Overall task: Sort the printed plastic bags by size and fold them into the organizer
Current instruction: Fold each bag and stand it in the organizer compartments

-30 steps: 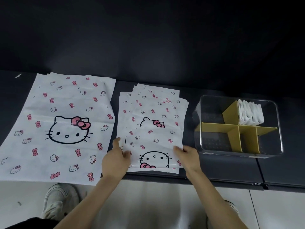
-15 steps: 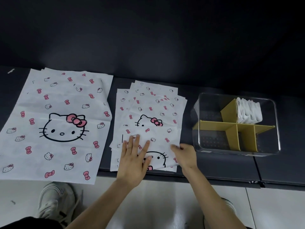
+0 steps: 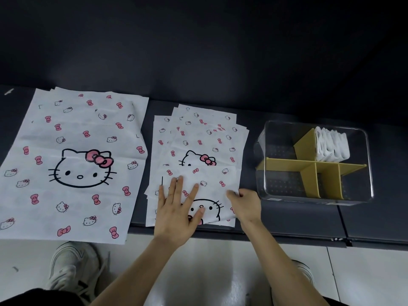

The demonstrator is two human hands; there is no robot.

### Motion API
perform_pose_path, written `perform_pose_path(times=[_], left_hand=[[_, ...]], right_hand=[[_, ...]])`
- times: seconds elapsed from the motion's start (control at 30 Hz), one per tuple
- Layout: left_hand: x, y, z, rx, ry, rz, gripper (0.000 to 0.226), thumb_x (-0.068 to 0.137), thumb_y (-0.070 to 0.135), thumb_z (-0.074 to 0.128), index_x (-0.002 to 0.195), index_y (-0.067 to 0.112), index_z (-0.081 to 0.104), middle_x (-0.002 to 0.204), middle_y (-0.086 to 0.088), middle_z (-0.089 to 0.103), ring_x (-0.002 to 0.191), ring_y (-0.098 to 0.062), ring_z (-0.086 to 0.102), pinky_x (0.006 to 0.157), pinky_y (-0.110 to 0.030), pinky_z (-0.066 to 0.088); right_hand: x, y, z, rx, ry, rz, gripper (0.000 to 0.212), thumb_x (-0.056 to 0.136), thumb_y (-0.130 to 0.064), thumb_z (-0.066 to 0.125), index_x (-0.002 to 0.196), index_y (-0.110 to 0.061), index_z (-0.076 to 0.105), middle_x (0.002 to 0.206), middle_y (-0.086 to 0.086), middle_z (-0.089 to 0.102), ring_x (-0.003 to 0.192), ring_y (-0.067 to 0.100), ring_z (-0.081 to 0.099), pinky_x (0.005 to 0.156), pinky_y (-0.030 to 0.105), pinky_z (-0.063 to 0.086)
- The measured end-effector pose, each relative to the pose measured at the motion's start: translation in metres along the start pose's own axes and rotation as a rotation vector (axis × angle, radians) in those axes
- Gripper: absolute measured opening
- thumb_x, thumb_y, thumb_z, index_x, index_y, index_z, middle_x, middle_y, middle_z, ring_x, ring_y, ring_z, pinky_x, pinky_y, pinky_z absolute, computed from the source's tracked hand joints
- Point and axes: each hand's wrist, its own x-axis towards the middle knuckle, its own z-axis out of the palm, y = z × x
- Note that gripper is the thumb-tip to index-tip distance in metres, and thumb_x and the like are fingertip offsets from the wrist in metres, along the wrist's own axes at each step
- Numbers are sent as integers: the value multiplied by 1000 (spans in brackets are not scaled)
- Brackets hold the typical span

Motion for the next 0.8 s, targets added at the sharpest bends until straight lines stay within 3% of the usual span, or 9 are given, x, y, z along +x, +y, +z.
perform_pose_path(times=[0.1,0.13,0.23,0.37,0.5,0.6,0.67,0.73,0.8], left_hand=[[0,0,1,28,-14,-5,64,94,62,20,147,29,31,155,-15,23,144,-30,15,116,-51,5],[0,0,2,31,-20,-3,65,94,64,19,147,29,32,155,-16,24,144,-30,16,116,-52,6],[2,-1,3,33,-4,8,70,92,69,20,145,27,37,153,-17,27,143,-33,21,115,-55,11],[2,-2,4,48,6,13,78,87,76,20,145,26,37,153,-18,26,144,-32,18,115,-55,10],[2,-1,3,60,-12,9,79,86,77,19,146,27,34,154,-18,24,144,-31,16,116,-53,6],[3,0,2,66,-30,5,80,86,77,17,146,27,34,154,-18,25,144,-31,15,116,-52,3],[3,0,0,68,-49,3,81,86,77,15,146,27,33,154,-18,24,144,-31,14,116,-52,2],[3,0,-2,77,-66,1,81,86,77,14,147,26,32,154,-18,23,144,-31,14,116,-51,1],[3,2,-4,87,-74,3,82,86,77,14,147,26,32,154,-18,24,144,-31,14,115,-51,0]], right_hand=[[-17,-2,1,-368,303,-407,6,78,-7,61,78,-13,62,71,3,56,64,27,50,56,28,41],[-23,4,4,-520,406,-581,19,76,-10,63,94,-13,67,85,7,61,72,28,54,59,31,47],[-26,34,20,-755,289,-853,34,85,-31,53,116,-22,65,115,13,59,99,31,55,82,45,51],[-18,62,5,-853,262,-797,41,96,-47,36,127,-28,56,127,17,56,114,33,52,96,54,41],[-24,64,-19,-870,351,-678,58,98,-54,23,125,-16,57,105,16,62,89,32,60,76,45,49],[-38,55,-17,-707,325,-525,51,90,-48,52,118,-6,61,85,13,63,73,30,61,58,38,51],[-46,45,-15,-560,211,-345,49,84,-36,69,120,-6,59,93,12,66,88,33,63,69,38,50],[-47,36,-15,-472,103,-128,41,87,-37,64,119,-12,56,100,5,67,98,27,61,75,33,43],[-44,28,-19,-426,46,-27,22,88,-37,61,93,-16,60,80,-1,64,80,22,59,65,28,41]])
